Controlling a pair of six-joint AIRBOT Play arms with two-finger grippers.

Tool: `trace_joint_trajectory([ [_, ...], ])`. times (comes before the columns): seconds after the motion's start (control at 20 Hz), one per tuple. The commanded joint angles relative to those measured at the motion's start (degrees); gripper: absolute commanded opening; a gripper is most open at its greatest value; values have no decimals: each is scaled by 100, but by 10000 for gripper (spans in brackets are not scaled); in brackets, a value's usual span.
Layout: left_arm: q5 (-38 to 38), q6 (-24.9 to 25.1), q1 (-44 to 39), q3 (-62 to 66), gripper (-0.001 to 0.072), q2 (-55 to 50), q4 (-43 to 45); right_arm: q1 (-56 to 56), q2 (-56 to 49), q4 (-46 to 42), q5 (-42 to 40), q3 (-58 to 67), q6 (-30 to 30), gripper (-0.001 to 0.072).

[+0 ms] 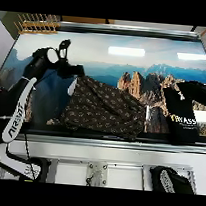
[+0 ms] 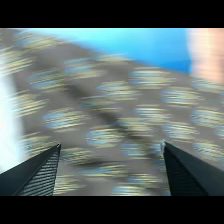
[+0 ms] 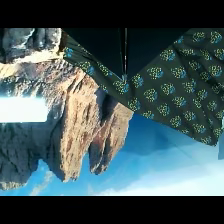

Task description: Fold the clothes and pants, and hang the long-sleeved shirts on hangers.

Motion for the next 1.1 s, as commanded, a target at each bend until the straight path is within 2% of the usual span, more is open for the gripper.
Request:
trace_joint_trajectory([
  [0.0, -584, 31, 931, 0, 714, -693, -267, -2, 4, 2, 131, -22, 0, 18],
  [0.1, -695, 201, 1071, 0, 715, -1025, -756, -2, 4, 4, 136, -24, 2, 19],
  [0.3, -643, 225, 946, 2, 715, -1412, -1379, -2, -50, 4, 223, -24, 2, 19],
  [0.5, -463, 223, 575, 2, 715, -1491, -1384, -2, -306, -2, 258, -26, 350, 29],
  [0.55, -374, 223, 470, 28, 709, -1482, -1379, -4, -431, -46, 282, -33, 352, 65],
  [0.65, -350, 223, 310, 210, 290, -1484, -1362, -7, -791, -114, 358, -105, 376, 544],
  [0.7, -352, 234, 254, 356, 57, -1484, -1357, -7, -1021, -214, 356, -199, 389, 608],
  [0.75, -380, 315, 247, 520, 4, -1484, -1360, -7, -1266, -367, 356, -308, 393, 608],
  [0.9, -608, 341, 247, 1047, 4, -1484, -1355, -4, -2273, -748, 181, -708, 389, 609],
  [1.05, -717, 420, 247, 1268, 4, -1484, -1355, 203, -3401, -457, -61, -793, 251, 609],
])
